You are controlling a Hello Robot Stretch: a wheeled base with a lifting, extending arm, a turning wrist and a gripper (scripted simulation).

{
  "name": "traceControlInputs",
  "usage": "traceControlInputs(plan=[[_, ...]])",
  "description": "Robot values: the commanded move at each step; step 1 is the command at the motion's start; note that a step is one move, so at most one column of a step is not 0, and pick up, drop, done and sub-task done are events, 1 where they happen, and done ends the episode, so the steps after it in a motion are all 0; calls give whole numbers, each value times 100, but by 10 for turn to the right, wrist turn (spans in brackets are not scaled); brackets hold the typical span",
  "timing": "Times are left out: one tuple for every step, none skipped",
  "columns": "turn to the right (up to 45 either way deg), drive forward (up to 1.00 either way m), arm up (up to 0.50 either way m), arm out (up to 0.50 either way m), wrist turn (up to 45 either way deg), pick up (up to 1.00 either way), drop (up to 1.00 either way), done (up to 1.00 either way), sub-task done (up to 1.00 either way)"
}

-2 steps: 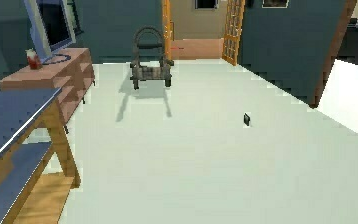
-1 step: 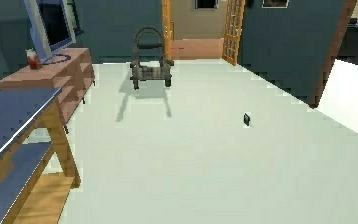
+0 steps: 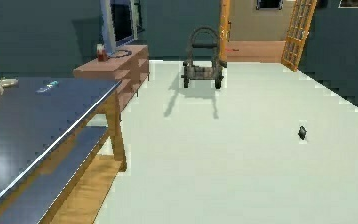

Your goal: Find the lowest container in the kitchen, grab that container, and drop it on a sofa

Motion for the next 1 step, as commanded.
traceControlInputs(plan=[[450,0,0,0,0,0,0,0,0]])
